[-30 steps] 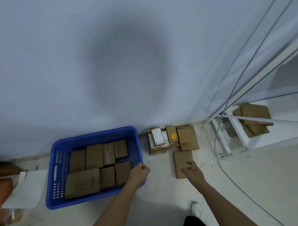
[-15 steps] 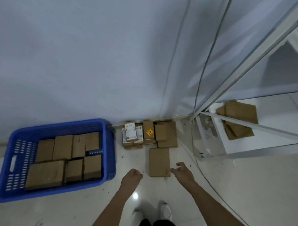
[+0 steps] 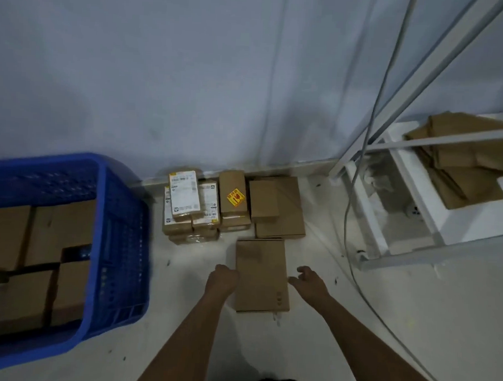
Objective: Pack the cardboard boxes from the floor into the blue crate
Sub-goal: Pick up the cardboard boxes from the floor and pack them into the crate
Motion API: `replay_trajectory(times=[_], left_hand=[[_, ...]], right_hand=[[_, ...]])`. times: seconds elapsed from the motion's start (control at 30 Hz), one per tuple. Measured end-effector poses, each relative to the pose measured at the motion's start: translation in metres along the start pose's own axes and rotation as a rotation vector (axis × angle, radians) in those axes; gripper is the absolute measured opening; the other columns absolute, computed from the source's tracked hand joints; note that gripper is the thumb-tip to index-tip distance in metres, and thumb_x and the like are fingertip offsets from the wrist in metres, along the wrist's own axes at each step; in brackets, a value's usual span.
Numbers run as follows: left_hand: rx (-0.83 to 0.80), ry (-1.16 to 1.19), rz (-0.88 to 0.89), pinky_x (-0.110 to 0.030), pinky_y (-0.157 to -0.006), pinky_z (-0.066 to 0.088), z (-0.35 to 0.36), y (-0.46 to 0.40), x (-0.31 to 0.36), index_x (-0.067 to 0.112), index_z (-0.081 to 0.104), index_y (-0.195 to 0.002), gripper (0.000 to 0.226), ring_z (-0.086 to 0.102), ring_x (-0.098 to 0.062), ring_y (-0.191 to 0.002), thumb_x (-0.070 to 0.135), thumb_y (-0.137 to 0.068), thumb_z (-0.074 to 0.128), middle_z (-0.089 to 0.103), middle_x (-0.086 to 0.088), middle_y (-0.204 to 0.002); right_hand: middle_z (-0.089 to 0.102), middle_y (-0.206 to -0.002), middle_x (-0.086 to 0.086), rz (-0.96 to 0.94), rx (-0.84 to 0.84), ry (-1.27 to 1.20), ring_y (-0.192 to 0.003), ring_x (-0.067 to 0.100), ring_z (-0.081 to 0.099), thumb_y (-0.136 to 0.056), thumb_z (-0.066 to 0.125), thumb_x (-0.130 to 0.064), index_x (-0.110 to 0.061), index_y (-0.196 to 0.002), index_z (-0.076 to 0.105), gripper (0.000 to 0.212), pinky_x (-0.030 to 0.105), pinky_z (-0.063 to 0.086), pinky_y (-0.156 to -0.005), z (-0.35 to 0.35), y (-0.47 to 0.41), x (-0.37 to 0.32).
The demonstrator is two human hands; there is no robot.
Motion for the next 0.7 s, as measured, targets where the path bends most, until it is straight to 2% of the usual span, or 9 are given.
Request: replay_trajectory(times=[0.1,0.13,0.23,0.3,0.43,0.53,0.57,0.63,0.7], left_hand=[[-0.079,-0.144,-0.021,-0.029,-0.078,0.049,0.025,-0.063,0.001,-0.002,0.058,-0.107,0.027,0.057,-0.029,-0.114,0.016,-0.095,0.041,0.059,-0.012,-0.105],[-0.1,-0.166,-0.017,-0.028,-0.075,0.047,0.033,-0.082,0.003,-0.001,0.059,-0.105,0.026,0.057,-0.028,-0.113,0.016,-0.097,0.041,0.057,-0.01,-0.096],[-0.117,-0.232,0.006,-0.031,-0.094,0.045,0.052,-0.136,0.002,0.001,0.052,-0.129,0.037,0.052,-0.028,-0.12,0.02,-0.099,0.04,0.055,-0.014,-0.125],[-0.112,-0.293,0.001,-0.035,-0.101,0.043,0.067,-0.167,-0.002,0.0,0.047,-0.136,0.044,0.049,-0.032,-0.126,0.024,-0.099,0.039,0.048,-0.016,-0.138],[-0.17,-0.358,0.03,-0.035,-0.105,0.04,0.088,-0.191,0.0,-0.003,0.047,-0.133,0.039,0.052,-0.031,-0.12,0.015,-0.102,0.034,0.052,-0.018,-0.129],[-0.181,-0.384,0.06,-0.033,-0.102,0.043,0.091,-0.195,0.003,0.0,0.055,-0.122,0.031,0.054,-0.026,-0.094,0.013,-0.101,0.035,0.048,-0.008,-0.081],[-0.184,-0.389,0.057,-0.033,-0.103,0.045,0.091,-0.195,0.001,0.001,0.057,-0.118,0.03,0.055,-0.026,-0.099,0.014,-0.101,0.037,0.049,-0.007,-0.08],[-0.169,-0.404,0.053,-0.036,-0.103,0.045,0.092,-0.194,-0.003,0.001,0.057,-0.121,0.032,0.056,-0.03,-0.113,0.016,-0.1,0.037,0.059,-0.013,-0.104],[-0.153,-0.409,0.068,-0.038,-0.102,0.046,0.091,-0.194,-0.002,0.0,0.056,-0.121,0.032,0.056,-0.03,-0.106,0.015,-0.099,0.038,0.057,-0.015,-0.113]], right_hand=[[0.058,-0.099,0.008,-0.016,0.008,0.055,-0.074,0.014,0.057,-0.09,0.057,-0.031,-0.011,-0.141,0.04,0.057,0.022,0.042,-0.059,0.022,-0.063,0.023],[0.058,-0.1,0.008,-0.013,0.023,0.056,-0.075,0.016,0.058,-0.091,0.057,-0.032,-0.011,-0.142,0.039,0.059,0.022,0.042,-0.058,0.028,-0.083,0.029],[0.052,-0.135,0.016,0.031,0.027,0.049,-0.117,0.029,0.055,-0.09,0.058,-0.043,-0.008,-0.146,0.032,0.072,0.033,0.049,-0.089,0.048,-0.137,0.044],[0.042,-0.145,0.016,0.065,0.003,0.046,-0.128,0.031,0.047,-0.085,0.061,-0.052,-0.007,-0.147,0.028,0.083,0.041,0.044,-0.103,0.061,-0.164,0.048],[0.046,-0.139,0.015,0.016,0.017,0.027,-0.121,0.03,0.052,-0.072,0.071,-0.058,-0.01,-0.143,0.029,0.096,0.04,0.049,-0.097,0.074,-0.197,0.047],[0.05,-0.133,0.014,-0.022,0.04,0.006,-0.115,0.031,0.056,-0.071,0.069,-0.063,-0.01,-0.14,0.033,0.094,0.044,0.052,-0.094,0.079,-0.198,0.049],[0.048,-0.133,0.014,-0.008,0.042,-0.023,-0.115,0.032,0.055,-0.071,0.068,-0.063,-0.011,-0.141,0.033,0.093,0.046,0.051,-0.094,0.08,-0.196,0.051],[0.04,-0.136,0.016,0.009,0.033,-0.041,-0.118,0.035,0.052,-0.076,0.066,-0.059,-0.013,-0.143,0.031,0.088,0.047,0.049,-0.097,0.082,-0.19,0.048],[0.036,-0.138,0.018,0.014,0.02,-0.032,-0.12,0.037,0.05,-0.08,0.064,-0.057,-0.014,-0.143,0.03,0.084,0.048,0.047,-0.099,0.082,-0.19,0.047]])
Point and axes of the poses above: each hand's wrist, its own y-axis away from the middle knuckle, its own z-axis out of the palm, x = y × z, the point moved 4 cm from there along -y, towards the middle knuckle
